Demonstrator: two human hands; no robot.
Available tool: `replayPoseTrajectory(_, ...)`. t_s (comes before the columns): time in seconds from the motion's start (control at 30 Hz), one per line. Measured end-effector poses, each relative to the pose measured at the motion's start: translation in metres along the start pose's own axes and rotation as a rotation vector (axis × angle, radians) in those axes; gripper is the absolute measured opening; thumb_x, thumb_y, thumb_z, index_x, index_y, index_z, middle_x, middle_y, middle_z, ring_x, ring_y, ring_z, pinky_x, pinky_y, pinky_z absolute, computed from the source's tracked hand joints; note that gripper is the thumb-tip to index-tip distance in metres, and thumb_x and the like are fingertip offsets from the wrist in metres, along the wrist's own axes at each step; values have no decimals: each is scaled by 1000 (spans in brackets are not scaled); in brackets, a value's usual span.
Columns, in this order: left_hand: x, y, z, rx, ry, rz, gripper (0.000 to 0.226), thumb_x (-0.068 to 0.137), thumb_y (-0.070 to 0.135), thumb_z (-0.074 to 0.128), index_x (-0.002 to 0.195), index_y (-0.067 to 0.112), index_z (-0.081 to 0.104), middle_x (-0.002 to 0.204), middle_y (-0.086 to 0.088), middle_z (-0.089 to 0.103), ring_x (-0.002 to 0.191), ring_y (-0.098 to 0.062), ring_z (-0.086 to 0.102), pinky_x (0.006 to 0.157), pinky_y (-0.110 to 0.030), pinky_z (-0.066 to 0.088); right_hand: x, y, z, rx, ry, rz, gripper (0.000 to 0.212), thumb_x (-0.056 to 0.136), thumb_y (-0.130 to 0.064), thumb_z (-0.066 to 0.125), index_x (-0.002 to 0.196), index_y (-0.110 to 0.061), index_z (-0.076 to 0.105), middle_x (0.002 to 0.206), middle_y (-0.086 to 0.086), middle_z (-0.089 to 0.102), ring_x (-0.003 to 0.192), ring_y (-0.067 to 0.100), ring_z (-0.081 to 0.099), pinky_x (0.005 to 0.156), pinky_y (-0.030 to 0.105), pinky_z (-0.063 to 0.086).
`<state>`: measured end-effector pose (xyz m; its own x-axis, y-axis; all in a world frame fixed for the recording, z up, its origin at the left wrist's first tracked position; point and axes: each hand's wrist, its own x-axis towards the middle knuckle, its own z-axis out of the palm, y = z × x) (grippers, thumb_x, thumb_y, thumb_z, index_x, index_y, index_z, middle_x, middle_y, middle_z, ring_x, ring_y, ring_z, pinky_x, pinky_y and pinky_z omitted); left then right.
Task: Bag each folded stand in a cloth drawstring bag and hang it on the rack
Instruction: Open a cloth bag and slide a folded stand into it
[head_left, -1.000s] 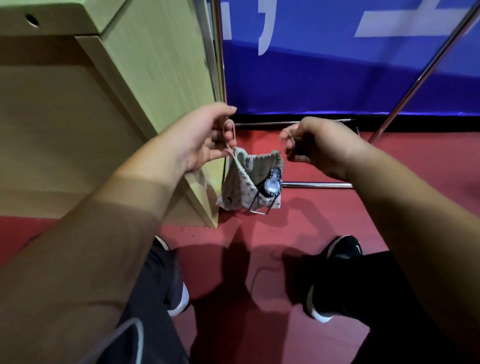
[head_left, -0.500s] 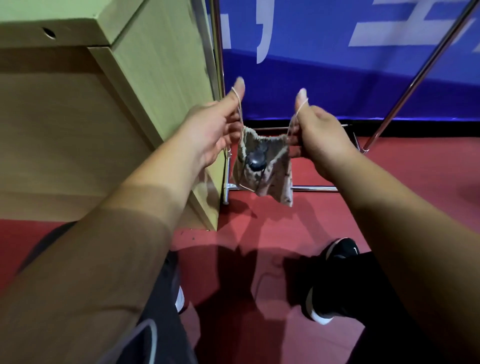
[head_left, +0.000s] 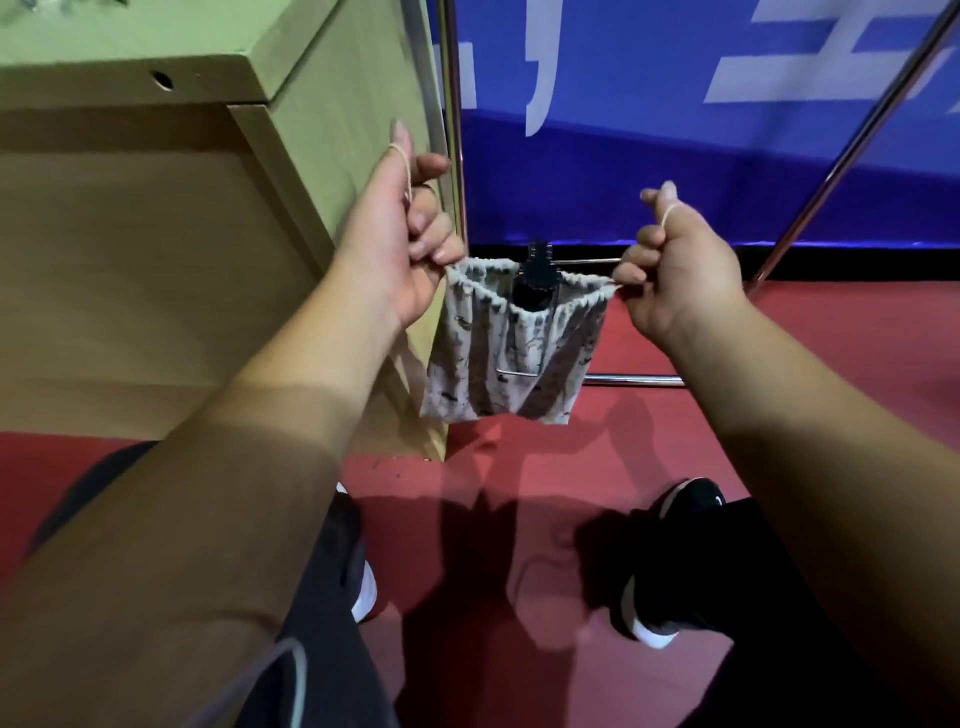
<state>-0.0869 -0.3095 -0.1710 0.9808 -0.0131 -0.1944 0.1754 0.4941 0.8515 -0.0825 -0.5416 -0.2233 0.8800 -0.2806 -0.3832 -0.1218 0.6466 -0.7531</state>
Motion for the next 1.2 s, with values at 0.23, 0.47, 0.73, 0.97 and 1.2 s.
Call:
replayPoseTrajectory(0.23,-12,-2,-19,774,-101,211,44,104,49,61,80,13,72,50,-5,35,44,-20,26,50,-28,30,4,11,-27,-259,93,65,18,111,-33,59,103,-17,65,57,-8,37,42,5,24,41,23,16)
replayPoseTrajectory(0.47,-19,-1,-34,1196,-254,308,48,100,49,68,72,11,75,53,-13,41,48,-18,38,53,-6,39,1,15,-41,-519,91,-149,21,100,-28,74,92,-9,69,57,-1,42,44,12,31,43,21,27)
replayPoseTrajectory(0.73,-11,8,-36,1089,-186,248,55,94,58,72,72,8,72,51,-9,46,45,-22,41,50,-22,41,3,10,-33,-438,203,-35,46,99,-48,74,77,-8,66,55,-2,47,39,11,29,40,24,24)
replayPoseTrajectory(0.97,-11,-5,-27,471,-299,-104,82,94,79,26,67,11,63,49,-4,49,75,-32,71,116,-51,47,-20,2,3,-285,-138,176,83,88,-93,40,55,-18,52,56,2,37,50,20,49,83,41,62)
replayPoseTrajectory(1.2,-10,-9,-13,377,-341,-130,87,96,82,25,49,10,31,47,-6,17,46,-23,21,54,-33,35,-18,13,7,-209,-124,239,76,92,-88,45,57,-23,25,64,-2,13,60,18,7,54,31,9)
